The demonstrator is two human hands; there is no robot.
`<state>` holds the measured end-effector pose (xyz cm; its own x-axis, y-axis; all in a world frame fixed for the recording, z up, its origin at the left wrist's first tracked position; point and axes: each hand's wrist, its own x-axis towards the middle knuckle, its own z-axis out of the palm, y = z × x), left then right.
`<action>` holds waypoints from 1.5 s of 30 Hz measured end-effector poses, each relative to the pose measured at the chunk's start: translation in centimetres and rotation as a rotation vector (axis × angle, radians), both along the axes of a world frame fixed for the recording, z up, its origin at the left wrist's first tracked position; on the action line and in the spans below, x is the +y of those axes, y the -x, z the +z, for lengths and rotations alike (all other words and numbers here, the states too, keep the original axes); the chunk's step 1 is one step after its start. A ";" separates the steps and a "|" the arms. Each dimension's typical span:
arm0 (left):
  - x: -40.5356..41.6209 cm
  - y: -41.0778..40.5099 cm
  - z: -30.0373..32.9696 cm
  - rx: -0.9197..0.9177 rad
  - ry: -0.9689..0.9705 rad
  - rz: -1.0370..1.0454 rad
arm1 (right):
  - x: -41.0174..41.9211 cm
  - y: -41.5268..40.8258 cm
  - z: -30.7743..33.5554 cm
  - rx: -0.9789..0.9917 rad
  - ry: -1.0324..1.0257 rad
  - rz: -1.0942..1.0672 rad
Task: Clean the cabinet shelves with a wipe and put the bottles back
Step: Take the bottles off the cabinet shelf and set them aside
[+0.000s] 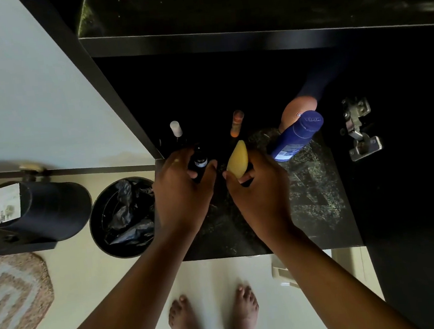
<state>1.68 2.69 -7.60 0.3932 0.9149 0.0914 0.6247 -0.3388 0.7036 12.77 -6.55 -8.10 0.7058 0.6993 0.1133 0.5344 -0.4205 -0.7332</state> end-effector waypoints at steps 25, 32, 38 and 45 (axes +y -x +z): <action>2.2 4.2 1.0 -0.088 0.038 0.149 | 4.8 4.5 -0.6 -0.054 0.042 0.161; 1.3 6.2 1.9 -0.194 0.029 0.115 | 3.1 4.5 -0.6 0.032 0.067 0.218; 0.5 6.3 8.0 -0.288 -0.279 0.007 | 0.9 3.7 1.9 0.016 -0.100 0.029; 4.4 0.3 13.5 0.184 -0.240 -0.427 | 6.0 0.3 5.5 -0.243 -0.108 -0.055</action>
